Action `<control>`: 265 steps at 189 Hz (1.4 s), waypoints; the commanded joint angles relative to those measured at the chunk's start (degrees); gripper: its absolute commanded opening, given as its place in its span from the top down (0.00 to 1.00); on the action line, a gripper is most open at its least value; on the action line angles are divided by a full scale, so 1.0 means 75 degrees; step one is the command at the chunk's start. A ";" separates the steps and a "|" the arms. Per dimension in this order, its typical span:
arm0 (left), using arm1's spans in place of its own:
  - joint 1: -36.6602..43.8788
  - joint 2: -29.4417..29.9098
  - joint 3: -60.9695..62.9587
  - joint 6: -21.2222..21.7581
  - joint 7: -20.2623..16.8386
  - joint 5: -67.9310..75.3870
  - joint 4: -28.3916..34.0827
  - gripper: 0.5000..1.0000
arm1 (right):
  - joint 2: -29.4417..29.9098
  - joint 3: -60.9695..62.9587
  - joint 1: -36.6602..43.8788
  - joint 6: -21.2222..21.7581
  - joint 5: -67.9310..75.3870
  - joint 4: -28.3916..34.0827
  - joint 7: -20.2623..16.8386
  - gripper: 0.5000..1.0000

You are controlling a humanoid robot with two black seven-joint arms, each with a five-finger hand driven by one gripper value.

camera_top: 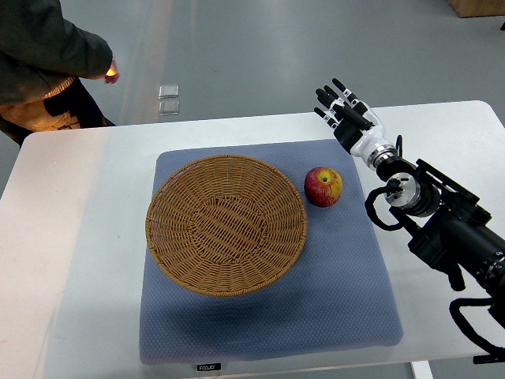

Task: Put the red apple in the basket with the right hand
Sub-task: 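Move the right hand over the red apple beside the basket, then close the right hand around the red apple and lift it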

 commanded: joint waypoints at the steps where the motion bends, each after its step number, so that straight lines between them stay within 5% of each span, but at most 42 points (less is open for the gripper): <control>1: -0.0007 0.0000 0.0000 0.0000 0.0000 0.0000 0.0000 0.00 | -0.0002 -0.0015 -0.0001 0.0023 -0.0050 0.0012 -0.0010 0.15; 35: -0.0007 0.0000 0.0000 0.0000 0.0000 0.0000 0.0012 0.00 | -0.0272 -0.0671 0.0280 0.0351 -0.0460 0.0070 -0.0139 0.15; 70: -0.0019 0.0000 0.0000 0.0000 0.0000 0.0000 0.0012 0.00 | -0.1467 -0.2347 0.1558 0.0972 -0.1304 0.0152 -0.0479 0.15; 100: -0.0019 0.0000 0.0000 -0.0011 0.0000 0.0000 -0.0012 0.00 | -0.2229 -0.4913 0.3058 0.1758 -0.2710 0.0340 -0.0889 0.15; 101: -0.0019 0.0000 0.0000 -0.0011 -0.0012 0.0011 -0.0012 0.00 | -0.2519 -0.6549 0.3963 0.2198 -0.3336 0.0676 -0.1086 0.15; 111: -0.0019 0.0000 0.0012 -0.0011 0.0000 0.0000 -0.0082 0.00 | -0.2709 -0.8238 0.4919 0.2542 -0.3717 0.1182 -0.1264 0.15; 145: -0.0031 0.0000 0.0000 -0.0011 0.0000 0.0000 -0.0199 0.00 | -0.2370 -1.1405 0.7135 0.2754 -0.3847 0.2495 -0.1487 0.15; 183: -0.0031 0.0000 0.0000 -0.0011 0.0000 0.0000 -0.0211 0.00 | -0.1772 -1.1511 0.7124 0.2554 -0.3870 0.2543 -0.1569 0.15; 186: -0.0019 0.0000 0.0000 -0.0011 0.0000 0.0000 -0.0199 0.00 | -0.1608 -1.1534 0.6972 0.2133 -0.3882 0.2520 -0.1569 0.15; 207: -0.0019 0.0000 0.0000 -0.0011 0.0000 0.0000 -0.0199 0.00 | -0.1503 -1.1639 0.6691 0.1759 -0.3963 0.2484 -0.1581 0.15; 265: -0.0019 0.0000 -0.0011 -0.0011 0.0000 0.0000 -0.0199 0.00 | -0.1502 -1.1745 0.6363 0.1722 -0.4315 0.2379 -0.1569 0.15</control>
